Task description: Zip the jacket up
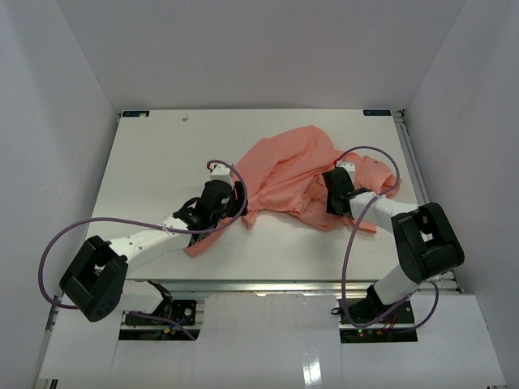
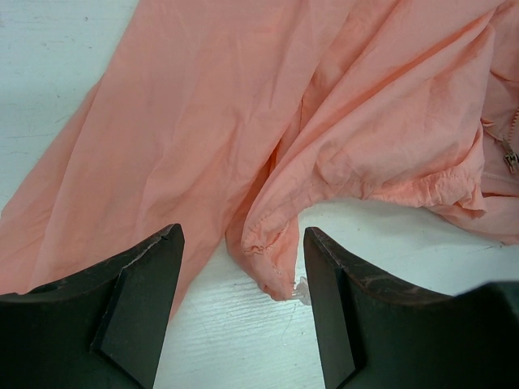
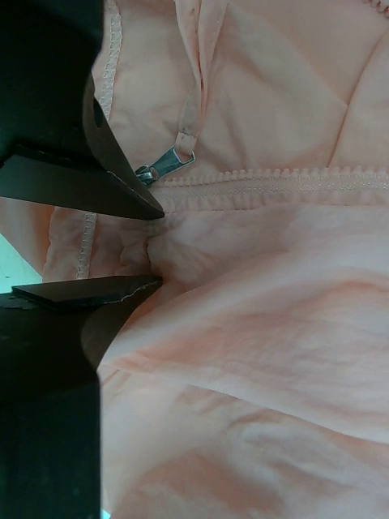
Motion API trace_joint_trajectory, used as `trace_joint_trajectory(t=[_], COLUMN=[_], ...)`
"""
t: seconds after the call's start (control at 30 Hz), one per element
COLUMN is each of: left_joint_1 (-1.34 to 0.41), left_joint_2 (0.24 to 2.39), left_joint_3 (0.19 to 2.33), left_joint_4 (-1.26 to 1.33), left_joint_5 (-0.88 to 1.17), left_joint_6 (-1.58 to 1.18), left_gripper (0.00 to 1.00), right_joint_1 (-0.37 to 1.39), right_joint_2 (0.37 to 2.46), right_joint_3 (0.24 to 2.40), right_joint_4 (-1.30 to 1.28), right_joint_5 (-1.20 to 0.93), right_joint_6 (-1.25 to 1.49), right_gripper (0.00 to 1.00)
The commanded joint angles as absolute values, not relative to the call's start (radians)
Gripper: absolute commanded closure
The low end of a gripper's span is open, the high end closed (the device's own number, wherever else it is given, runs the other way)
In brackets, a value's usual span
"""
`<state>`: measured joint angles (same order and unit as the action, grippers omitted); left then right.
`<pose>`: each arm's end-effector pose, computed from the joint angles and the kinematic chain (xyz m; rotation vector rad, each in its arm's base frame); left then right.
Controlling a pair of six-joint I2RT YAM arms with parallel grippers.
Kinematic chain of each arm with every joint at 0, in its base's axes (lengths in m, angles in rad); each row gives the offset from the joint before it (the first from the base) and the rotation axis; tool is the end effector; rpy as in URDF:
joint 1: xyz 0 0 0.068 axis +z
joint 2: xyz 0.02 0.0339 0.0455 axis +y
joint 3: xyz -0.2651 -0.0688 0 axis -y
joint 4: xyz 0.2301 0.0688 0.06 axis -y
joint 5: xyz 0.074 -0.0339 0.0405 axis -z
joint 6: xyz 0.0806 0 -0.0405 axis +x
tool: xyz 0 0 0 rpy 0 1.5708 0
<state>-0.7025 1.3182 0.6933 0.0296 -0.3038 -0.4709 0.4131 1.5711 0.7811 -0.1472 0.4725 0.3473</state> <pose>0.2449 -0.1757 0.1996 0.0750 2.1554 -0.3573 0.2995 0.0912 0.1399 0.1093 2.3822 -0.2422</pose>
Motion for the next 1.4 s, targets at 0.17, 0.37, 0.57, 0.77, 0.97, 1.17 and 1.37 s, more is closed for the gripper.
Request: trace_joint_trajectory(t=[0.17,0.37,0.57,0.77,0.97,1.17,1.37], left_joint_1=[-0.706,-0.706,-0.706,-0.706,-0.706,-0.706,-0.706], left_joint_2=[1.281,1.28,1.289,1.292,1.276,1.25,1.248], left_joint_3=[0.684,0.683,0.685,0.686,0.667,0.641,0.634], left_joint_4=[0.028,0.029,0.028,0.028,0.067,0.129,0.135], left_joint_5=[-0.322,-0.321,-0.328,-0.326,-0.251,-0.153,-0.164], left_joint_6=[-0.463,-0.464,-0.459,-0.46,-0.46,-0.46,-0.455], left_gripper=[0.28,0.28,0.28,0.28,0.28,0.28,0.28], right_joint_1=[0.398,0.393,0.387,0.36,0.325,0.318,0.318], right_joint_2=[1.635,1.564,1.481,1.417,1.321,1.169,1.077], right_joint_3=[0.787,0.85,0.932,0.935,0.826,0.658,0.518], right_joint_4=[-0.136,-0.198,-0.229,-0.238,-0.149,-0.018,0.078], right_joint_5=[0.42,0.436,0.395,0.314,0.076,-0.191,-0.317], right_joint_6=[0.328,0.311,0.279,0.261,0.265,0.313,0.352], right_gripper=[0.87,0.92,0.92,0.92,0.92,0.92,0.92])
